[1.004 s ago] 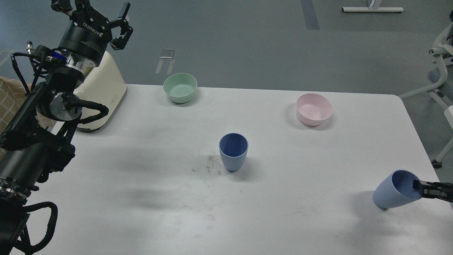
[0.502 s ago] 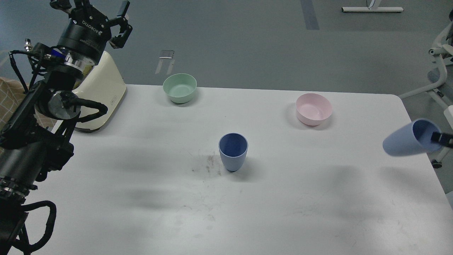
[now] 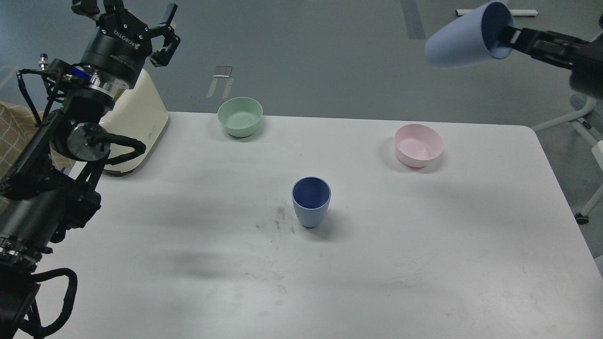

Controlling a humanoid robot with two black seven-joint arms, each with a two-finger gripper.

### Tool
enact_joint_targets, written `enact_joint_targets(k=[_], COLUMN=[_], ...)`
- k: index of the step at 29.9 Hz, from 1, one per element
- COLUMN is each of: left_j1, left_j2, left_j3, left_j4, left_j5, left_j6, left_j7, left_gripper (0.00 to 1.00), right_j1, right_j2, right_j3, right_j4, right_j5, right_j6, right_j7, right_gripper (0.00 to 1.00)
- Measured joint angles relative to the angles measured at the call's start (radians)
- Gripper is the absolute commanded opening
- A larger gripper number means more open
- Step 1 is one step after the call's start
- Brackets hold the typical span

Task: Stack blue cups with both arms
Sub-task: 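Lift the blue cup with the right gripper toward the center cup, then lower the held cup into the center blue cup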

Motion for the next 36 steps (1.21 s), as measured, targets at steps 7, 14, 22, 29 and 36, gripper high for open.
enact_joint_targets(k=[7, 14, 22, 29, 36], left_j1=[-0.004, -0.004, -0.004, -0.004, -0.002], left_j2=[0.001, 0.003, -0.011, -0.011, -0.015], left_j3=[-0.001, -0.001, -0.001, -0.005, -0.007], left_j4=[0.0, 0.0, 0.0, 0.0, 0.0], left_j5=[-0.001, -0.001, -0.003, -0.006, -0.006], left_j6=[0.0, 0.0, 0.0, -0.002, -0.003], left_j7=[0.0, -0.001, -0.001, -0.003, -0.003], left_gripper=[0.98, 0.98, 0.98, 0.98, 0.98], right_j1=[0.291, 0.379, 0.403, 0.392, 0.337], right_j2=[0.165, 0.297, 0.39, 0.392, 0.39], right_j3=[-0.323, -0.47, -0.552, -0.608, -0.641], right_j4=[-0.014, -0.048, -0.151, -0.148, -0.145], right_j5=[-0.003, -0.011, -0.038, -0.037, -0.04], right_j6=[0.0, 0.0, 0.0, 0.0, 0.0], right_j7=[-0.003, -0.009, -0.019, -0.019, -0.023], right_gripper=[0.0, 0.0, 0.0, 0.0, 0.0])
